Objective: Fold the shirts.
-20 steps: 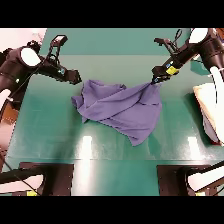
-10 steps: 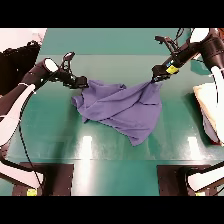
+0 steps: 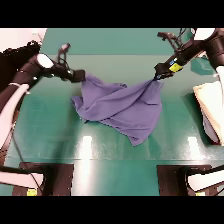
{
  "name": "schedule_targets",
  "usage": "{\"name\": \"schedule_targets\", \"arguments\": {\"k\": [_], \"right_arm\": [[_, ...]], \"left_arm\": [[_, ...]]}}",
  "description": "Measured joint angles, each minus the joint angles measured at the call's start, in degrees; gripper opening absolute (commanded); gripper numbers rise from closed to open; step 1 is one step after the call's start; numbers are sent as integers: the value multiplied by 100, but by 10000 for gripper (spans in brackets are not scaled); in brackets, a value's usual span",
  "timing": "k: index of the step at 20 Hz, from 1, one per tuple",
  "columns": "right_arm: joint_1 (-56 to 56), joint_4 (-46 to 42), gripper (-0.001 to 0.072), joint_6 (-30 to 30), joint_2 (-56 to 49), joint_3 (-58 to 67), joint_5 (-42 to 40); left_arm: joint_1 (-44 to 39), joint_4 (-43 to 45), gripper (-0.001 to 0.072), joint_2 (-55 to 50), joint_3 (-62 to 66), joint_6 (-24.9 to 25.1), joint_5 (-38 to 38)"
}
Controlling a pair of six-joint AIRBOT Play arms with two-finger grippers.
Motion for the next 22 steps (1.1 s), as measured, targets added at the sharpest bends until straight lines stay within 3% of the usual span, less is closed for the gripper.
{"name": "schedule_targets", "arguments": {"k": [11, 17, 22], "right_arm": [[-2, -649, 13, -160, 2710, 767, -933], [0, -944, 11, -138, 3818, 920, -1432], [0, -1266, 11, -44, 3797, 940, -1598]], "left_arm": [[0, 863, 21, 4334, 1019, 144, 149], [-4, 901, 21, 4959, 2197, 15, -140], [-2, 940, 21, 4728, 2527, -9, -514]]}}
